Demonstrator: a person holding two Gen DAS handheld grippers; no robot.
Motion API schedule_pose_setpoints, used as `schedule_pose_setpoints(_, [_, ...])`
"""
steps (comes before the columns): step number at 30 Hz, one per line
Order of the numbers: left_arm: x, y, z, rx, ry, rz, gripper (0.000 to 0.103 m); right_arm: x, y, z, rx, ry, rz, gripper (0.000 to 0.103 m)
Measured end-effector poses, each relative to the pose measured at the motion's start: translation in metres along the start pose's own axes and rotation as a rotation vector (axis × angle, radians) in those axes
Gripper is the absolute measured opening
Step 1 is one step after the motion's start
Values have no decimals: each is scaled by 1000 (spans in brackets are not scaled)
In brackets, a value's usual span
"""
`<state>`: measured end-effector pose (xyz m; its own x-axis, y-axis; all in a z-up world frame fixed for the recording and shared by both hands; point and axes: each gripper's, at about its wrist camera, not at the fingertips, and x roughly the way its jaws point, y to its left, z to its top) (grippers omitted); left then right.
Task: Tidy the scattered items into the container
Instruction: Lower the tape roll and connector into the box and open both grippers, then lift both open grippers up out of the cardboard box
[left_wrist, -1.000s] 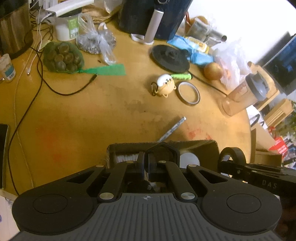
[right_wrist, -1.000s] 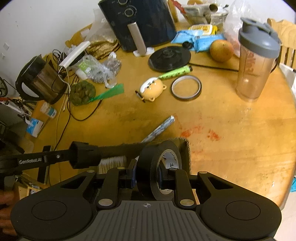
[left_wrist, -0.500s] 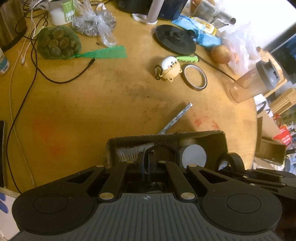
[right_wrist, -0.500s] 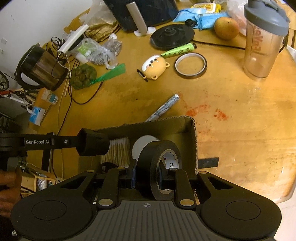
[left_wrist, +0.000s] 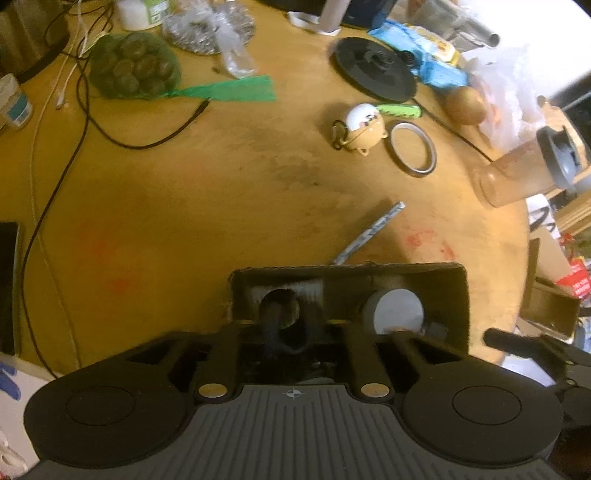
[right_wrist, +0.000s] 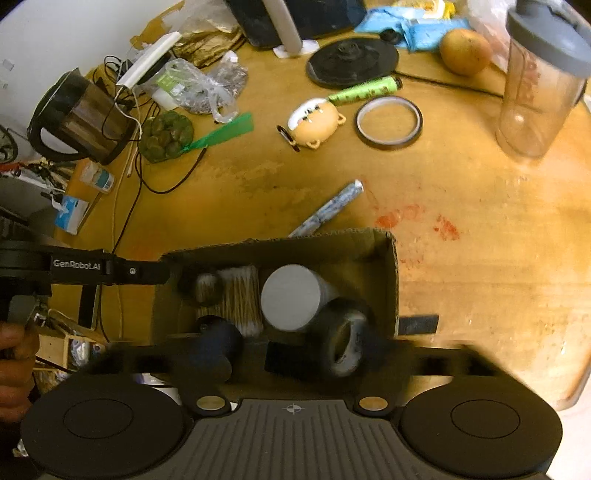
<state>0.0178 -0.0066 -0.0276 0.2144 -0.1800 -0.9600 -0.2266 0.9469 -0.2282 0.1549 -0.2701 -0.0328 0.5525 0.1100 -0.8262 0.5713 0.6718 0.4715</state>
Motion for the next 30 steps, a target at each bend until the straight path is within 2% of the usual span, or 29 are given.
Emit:
schedule_pose_setpoints(1, [0, 1, 0, -6, -3, 4, 50, -1, 1, 1, -15, 3, 4, 103])
schedule_pose_setpoints(2, [-1, 2, -1, -12, -7, 4, 57, 0, 2, 1, -24, 8, 7, 103])
schedule_pose_setpoints(6, [0, 4, -2, -17, 2, -8, 60, 3, 2, 2, -44, 34, 7, 103])
schedule_pose_setpoints(8, [0, 4, -3, -15, 0, -12, 71, 4, 3, 2, -48, 43, 2, 103])
schedule_pose_setpoints(13, [-2, 2, -5, -12, -18, -18, 73, 5, 2, 3, -57, 48, -9, 103])
schedule_pose_setpoints(18, [-10, -2, -5, 5, -96, -40, 73, 6, -1, 3, -63, 51, -17, 103])
schedule_pose_setpoints(25, [-22, -14, -5, 55, -211, -46, 73, -1, -4, 3, -78, 4, -48, 103])
schedule_pose_setpoints(30, [-24, -25, -7, 108, -246, -29, 73, -10, -6, 3, -105, -62, -81, 103])
